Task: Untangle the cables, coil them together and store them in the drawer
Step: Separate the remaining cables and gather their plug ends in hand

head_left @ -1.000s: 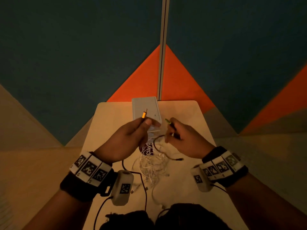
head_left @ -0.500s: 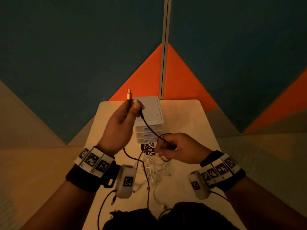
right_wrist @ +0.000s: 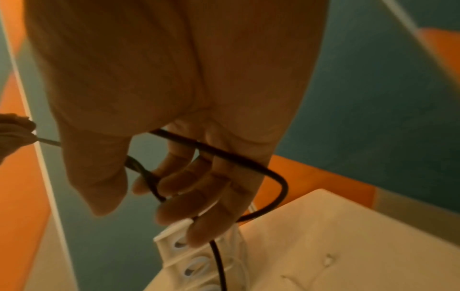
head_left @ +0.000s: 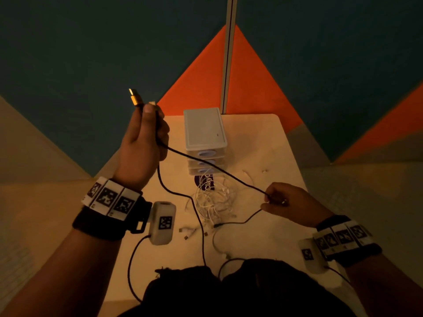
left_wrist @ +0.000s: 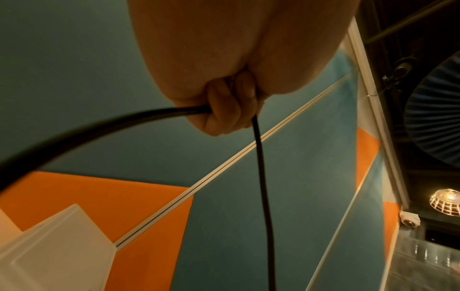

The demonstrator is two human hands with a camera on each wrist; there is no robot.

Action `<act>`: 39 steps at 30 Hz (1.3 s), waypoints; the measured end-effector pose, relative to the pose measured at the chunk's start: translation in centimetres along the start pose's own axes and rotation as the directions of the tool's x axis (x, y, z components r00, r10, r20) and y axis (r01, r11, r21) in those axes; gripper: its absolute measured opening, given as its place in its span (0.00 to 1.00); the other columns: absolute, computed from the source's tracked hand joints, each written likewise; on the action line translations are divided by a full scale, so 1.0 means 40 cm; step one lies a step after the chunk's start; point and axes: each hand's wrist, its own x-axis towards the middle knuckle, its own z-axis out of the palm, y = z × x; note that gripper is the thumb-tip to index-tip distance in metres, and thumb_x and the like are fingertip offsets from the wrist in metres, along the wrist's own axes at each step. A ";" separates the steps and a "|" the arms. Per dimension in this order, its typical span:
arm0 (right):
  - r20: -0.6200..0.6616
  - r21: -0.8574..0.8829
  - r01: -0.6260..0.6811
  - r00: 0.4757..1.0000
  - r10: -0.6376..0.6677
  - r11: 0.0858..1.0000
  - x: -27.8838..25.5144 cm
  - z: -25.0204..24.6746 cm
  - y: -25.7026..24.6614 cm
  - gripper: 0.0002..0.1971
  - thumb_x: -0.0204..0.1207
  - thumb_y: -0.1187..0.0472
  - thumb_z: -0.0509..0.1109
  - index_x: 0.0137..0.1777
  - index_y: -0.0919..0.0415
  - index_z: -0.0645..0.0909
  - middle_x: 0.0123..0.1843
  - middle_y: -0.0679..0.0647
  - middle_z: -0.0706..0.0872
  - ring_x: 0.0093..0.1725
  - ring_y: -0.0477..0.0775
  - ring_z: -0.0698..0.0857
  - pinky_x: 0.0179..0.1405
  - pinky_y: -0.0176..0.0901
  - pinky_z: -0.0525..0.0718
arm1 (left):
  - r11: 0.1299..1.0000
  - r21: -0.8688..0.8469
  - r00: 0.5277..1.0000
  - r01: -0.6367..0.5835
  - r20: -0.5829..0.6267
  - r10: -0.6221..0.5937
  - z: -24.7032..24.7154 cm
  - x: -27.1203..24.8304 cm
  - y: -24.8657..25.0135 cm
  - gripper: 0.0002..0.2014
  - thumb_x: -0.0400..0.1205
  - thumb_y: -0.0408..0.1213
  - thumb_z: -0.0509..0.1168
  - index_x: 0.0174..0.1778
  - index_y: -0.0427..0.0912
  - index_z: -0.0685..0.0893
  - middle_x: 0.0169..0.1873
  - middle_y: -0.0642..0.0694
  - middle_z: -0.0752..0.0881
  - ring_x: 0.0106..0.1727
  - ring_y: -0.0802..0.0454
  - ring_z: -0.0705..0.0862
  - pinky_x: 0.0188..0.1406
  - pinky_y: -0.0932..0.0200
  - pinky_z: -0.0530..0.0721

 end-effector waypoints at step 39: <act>0.644 -0.273 -0.391 0.605 0.469 0.879 -0.337 0.300 0.226 0.30 0.69 0.26 0.72 0.70 0.23 0.68 0.73 0.32 0.76 0.75 0.40 0.76 0.75 0.38 0.72 | 0.944 0.291 0.939 0.155 0.253 -0.232 0.023 -0.124 -0.121 0.12 0.91 0.48 0.56 0.43 0.59 0.79 0.28 0.41 0.68 0.27 0.43 0.67 0.24 0.49 0.68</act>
